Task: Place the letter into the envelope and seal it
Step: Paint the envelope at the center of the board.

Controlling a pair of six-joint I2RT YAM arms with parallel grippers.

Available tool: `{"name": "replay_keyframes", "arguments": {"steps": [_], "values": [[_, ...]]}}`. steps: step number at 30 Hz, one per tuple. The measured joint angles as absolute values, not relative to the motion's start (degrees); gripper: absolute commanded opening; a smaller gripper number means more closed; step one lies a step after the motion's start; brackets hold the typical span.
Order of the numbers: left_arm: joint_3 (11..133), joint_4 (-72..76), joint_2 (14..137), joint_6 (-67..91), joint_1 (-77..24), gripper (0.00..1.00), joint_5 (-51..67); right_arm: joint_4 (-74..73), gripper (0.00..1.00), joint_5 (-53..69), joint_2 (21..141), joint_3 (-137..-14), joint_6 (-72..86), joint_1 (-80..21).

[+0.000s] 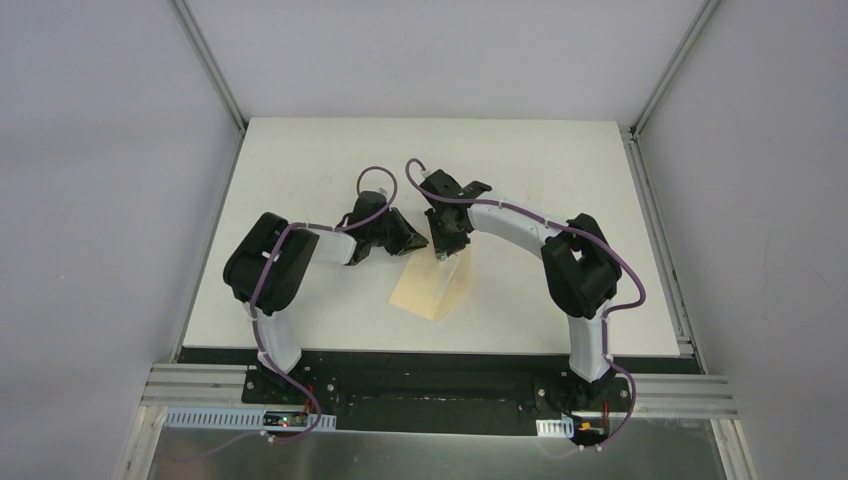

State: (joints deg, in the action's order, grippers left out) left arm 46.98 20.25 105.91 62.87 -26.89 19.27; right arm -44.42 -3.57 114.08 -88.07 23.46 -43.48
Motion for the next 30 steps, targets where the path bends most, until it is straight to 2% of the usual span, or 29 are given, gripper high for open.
{"name": "replay_keyframes", "arguments": {"steps": [8, 18, 23, 30], "values": [[47.94, 14.72, 103.18, 59.02, -25.41, 0.2, 23.09, -44.47, 0.0, -3.64, 114.08, -88.07, 24.18, -43.9], [38.06, 6.66, 86.32, 54.24, -25.91, 0.21, 26.61, -44.45, 0.0, -4.23, 114.08, -88.05, 24.84, -44.14], [33.3, 4.29, 86.02, 53.04, -27.81, 0.19, 27.16, -44.1, 0.0, -5.15, 114.06, -87.7, 26.17, -44.42], [33.01, 4.12, 88.88, 52.62, -30.48, 0.15, 26.06, -43.66, 0.0, -6.31, 113.84, -87.29, 27.16, -45.01]]}}
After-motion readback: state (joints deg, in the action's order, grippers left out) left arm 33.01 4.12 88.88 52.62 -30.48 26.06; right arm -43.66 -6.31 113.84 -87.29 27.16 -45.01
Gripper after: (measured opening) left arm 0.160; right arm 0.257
